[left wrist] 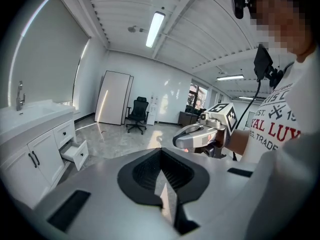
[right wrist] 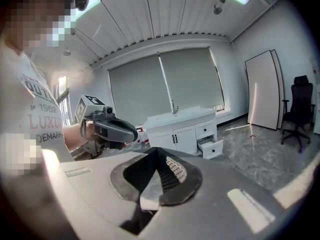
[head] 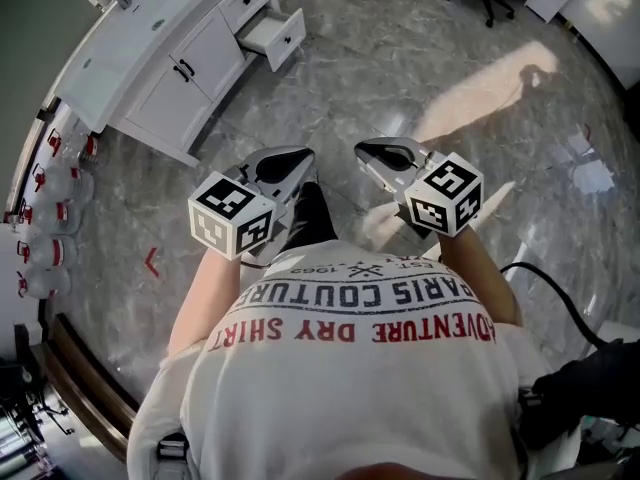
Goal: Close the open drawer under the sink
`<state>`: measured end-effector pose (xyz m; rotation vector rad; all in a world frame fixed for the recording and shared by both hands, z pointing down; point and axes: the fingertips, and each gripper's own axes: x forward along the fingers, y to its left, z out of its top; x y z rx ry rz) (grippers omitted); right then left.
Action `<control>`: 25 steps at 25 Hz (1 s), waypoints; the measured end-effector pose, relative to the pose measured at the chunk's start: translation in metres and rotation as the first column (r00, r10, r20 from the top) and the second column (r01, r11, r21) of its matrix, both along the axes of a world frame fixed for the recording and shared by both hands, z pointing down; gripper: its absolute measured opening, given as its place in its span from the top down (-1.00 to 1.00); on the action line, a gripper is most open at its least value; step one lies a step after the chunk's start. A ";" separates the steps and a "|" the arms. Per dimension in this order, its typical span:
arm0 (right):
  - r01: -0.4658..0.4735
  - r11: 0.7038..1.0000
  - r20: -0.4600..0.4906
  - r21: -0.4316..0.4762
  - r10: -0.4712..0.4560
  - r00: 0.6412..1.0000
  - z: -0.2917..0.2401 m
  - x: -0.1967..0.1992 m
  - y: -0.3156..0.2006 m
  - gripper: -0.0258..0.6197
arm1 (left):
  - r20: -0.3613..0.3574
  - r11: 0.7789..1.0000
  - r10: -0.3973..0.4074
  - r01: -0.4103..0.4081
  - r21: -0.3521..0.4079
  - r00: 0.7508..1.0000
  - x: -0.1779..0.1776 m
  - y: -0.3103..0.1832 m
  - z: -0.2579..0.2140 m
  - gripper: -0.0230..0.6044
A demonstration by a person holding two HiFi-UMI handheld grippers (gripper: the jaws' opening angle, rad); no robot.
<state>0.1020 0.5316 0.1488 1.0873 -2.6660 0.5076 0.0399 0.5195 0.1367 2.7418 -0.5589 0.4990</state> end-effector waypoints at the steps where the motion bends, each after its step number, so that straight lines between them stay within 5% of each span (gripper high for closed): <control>1: -0.001 1.000 -0.001 -0.008 0.001 1.000 0.009 0.001 -0.014 0.92 | -0.001 1.000 -0.007 0.007 -0.006 1.000 0.000 -0.015 0.009 0.92; 6: 0.014 0.999 0.003 -0.050 -0.014 1.000 0.034 -0.001 -0.122 0.92 | 0.016 0.998 -0.038 0.039 -0.052 0.999 -0.003 -0.124 0.037 0.92; 17: 0.062 0.995 0.001 -0.080 -0.062 0.998 0.048 -0.036 -0.449 0.92 | 0.020 0.985 -0.110 0.111 -0.133 0.994 -0.037 -0.435 0.080 0.92; 25: 0.083 0.995 -0.013 -0.053 -0.084 0.996 0.043 -0.057 -0.552 0.92 | -0.002 0.972 -0.190 0.188 -0.137 0.982 -0.057 -0.544 0.071 0.92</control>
